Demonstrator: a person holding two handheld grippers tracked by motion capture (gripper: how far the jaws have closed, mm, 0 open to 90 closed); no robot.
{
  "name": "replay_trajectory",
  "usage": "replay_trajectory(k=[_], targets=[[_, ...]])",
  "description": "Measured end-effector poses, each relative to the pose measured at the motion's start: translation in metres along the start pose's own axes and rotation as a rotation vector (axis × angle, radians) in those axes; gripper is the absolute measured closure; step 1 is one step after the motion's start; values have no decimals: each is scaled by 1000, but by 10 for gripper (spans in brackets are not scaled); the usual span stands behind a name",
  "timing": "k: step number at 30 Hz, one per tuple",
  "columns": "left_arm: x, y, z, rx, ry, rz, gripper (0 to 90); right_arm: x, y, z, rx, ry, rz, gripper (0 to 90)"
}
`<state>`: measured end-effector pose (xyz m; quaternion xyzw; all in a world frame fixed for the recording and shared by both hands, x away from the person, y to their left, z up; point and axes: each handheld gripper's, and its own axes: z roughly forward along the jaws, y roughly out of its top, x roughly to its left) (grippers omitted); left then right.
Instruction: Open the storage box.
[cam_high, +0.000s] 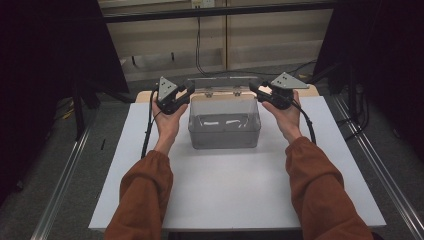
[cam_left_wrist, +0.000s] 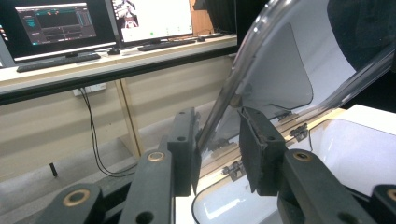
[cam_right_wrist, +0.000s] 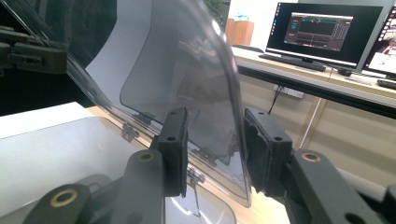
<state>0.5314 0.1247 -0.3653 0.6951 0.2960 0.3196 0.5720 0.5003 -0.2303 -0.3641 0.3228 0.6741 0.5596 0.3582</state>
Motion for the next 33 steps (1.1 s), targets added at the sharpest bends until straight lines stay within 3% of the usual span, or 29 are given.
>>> replay_trajectory(k=[14,18,21,23,27,33], targets=[[5,-3,7,2,13,18,674,-7,1,9,-1,1,3,646],[8,-4,11,-8,5,-28,666,-8,1,11,-8,2,13,653],[10,-5,15,19,8,6,661,-10,1,12,-13,2,21,657],[12,-5,18,11,8,-15,661,-11,3,14,-11,-1,18,662],[14,-3,22,24,6,13,662,-13,5,17,-10,-8,20,665],[15,-7,27,31,6,-4,651,-16,3,19,-10,-14,23,681]])
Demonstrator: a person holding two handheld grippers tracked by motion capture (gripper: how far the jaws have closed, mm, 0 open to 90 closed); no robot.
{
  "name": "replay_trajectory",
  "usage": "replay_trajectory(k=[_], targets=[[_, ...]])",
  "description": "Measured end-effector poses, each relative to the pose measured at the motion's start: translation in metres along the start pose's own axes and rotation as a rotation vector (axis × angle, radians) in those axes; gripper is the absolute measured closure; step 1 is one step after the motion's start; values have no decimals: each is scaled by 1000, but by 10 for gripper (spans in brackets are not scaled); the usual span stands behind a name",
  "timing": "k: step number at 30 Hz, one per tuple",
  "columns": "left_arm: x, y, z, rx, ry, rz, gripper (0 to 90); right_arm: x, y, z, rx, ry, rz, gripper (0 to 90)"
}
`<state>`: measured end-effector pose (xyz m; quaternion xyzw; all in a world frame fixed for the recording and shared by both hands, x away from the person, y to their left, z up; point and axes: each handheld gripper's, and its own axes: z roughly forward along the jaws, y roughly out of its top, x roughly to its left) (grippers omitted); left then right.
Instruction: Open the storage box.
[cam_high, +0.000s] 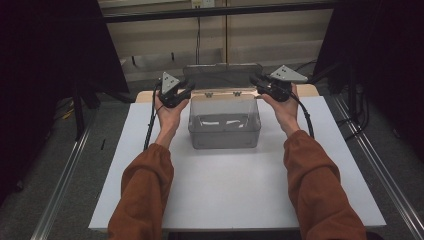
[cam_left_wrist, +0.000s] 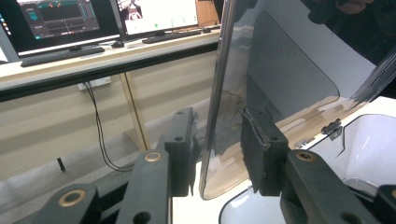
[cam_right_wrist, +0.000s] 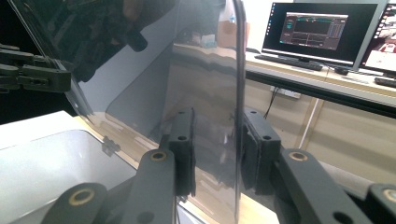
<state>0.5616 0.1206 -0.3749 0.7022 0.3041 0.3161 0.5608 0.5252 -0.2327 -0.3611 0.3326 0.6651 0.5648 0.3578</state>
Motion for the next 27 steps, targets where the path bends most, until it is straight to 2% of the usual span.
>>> replay_trajectory(k=[2,4,8,9,12,13,22,24,27], targets=[[0,-2,2,3,-11,-13,651,-1,0,1,2,-1,1,677],[0,-3,5,14,-4,3,655,-2,-1,2,1,1,11,676],[0,-3,6,11,-8,-2,678,-2,-1,3,7,1,27,652],[1,-2,6,23,-9,14,681,-3,-1,5,10,0,40,633],[2,-2,7,25,-6,19,688,-4,-3,6,20,1,49,619],[2,-3,8,17,-6,4,696,-5,-6,8,26,-3,52,604],[4,-5,10,20,-8,6,705,-9,-19,15,67,-6,72,548],[5,-5,11,18,-10,-4,707,-10,-21,16,63,2,95,555],[5,-6,12,25,-12,-10,708,-11,-23,18,72,3,88,572]])
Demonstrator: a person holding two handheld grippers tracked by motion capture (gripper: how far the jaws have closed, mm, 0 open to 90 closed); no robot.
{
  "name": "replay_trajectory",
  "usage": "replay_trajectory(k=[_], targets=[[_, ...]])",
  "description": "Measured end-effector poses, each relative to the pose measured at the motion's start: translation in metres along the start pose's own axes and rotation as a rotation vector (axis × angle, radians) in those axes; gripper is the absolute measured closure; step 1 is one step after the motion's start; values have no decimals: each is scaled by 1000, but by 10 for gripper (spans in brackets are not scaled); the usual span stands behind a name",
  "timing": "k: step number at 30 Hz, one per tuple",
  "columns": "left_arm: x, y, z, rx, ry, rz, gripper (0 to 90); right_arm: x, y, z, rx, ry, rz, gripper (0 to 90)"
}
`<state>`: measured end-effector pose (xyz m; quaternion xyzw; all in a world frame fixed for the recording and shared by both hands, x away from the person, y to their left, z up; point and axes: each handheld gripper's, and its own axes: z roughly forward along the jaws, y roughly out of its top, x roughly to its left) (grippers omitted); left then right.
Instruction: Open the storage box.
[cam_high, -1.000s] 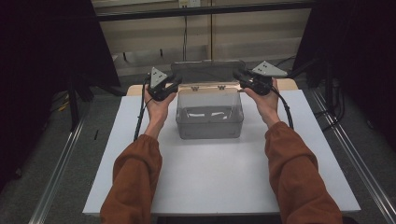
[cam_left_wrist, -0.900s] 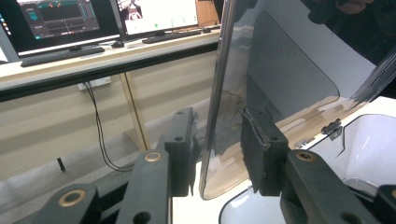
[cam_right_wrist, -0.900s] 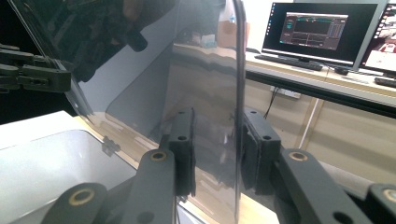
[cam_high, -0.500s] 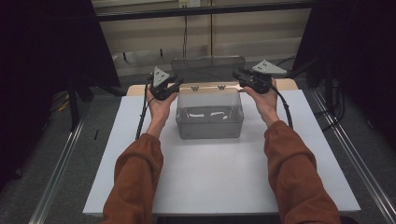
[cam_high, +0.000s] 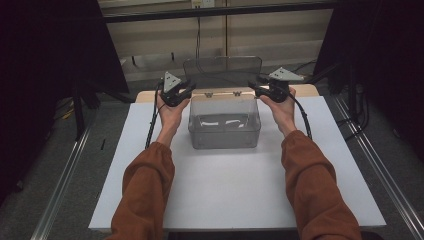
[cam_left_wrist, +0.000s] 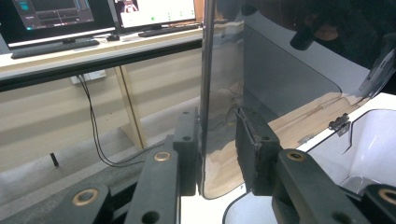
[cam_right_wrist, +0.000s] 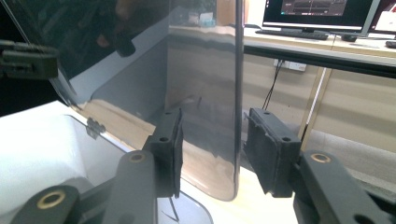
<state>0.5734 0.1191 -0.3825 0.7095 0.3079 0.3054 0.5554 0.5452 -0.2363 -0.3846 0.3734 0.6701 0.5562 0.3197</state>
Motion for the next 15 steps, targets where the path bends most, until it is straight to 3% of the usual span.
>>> replay_trajectory(k=[2,15], targets=[[1,-2,2,8,3,-2,720,-1,-3,2,27,4,-2,568],[7,-1,7,36,-18,-23,723,-7,-12,9,39,24,23,667]])
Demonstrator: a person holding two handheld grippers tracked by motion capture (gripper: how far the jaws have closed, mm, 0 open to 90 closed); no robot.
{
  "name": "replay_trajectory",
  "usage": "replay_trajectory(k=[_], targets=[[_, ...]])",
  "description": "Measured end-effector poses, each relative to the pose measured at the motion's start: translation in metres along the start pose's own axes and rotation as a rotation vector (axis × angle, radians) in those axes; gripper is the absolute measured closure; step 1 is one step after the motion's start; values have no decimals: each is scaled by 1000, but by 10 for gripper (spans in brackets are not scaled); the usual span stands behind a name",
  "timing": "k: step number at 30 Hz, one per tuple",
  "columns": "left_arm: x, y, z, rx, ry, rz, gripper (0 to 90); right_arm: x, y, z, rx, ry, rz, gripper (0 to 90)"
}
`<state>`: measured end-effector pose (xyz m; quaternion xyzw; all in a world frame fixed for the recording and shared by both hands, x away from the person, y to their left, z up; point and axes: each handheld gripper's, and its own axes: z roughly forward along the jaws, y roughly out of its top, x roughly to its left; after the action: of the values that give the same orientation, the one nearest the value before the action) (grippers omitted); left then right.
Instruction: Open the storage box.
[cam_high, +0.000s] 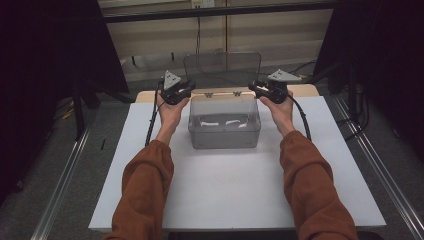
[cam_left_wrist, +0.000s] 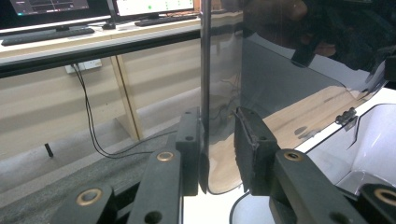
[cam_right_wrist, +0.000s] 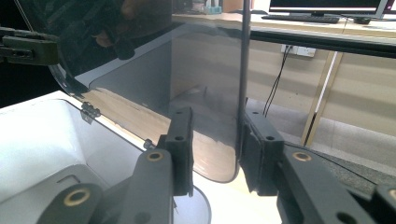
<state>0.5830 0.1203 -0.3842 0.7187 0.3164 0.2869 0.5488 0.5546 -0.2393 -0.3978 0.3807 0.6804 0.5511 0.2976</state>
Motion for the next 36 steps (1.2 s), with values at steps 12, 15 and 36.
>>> replay_trajectory(k=[12,15,36], targets=[[4,-5,6,33,-23,-40,716,-4,-6,5,15,9,35,685],[5,-7,7,34,-26,-65,715,-3,-8,8,14,9,41,687],[8,-11,15,69,-31,-164,678,-9,-9,12,9,16,80,737]])
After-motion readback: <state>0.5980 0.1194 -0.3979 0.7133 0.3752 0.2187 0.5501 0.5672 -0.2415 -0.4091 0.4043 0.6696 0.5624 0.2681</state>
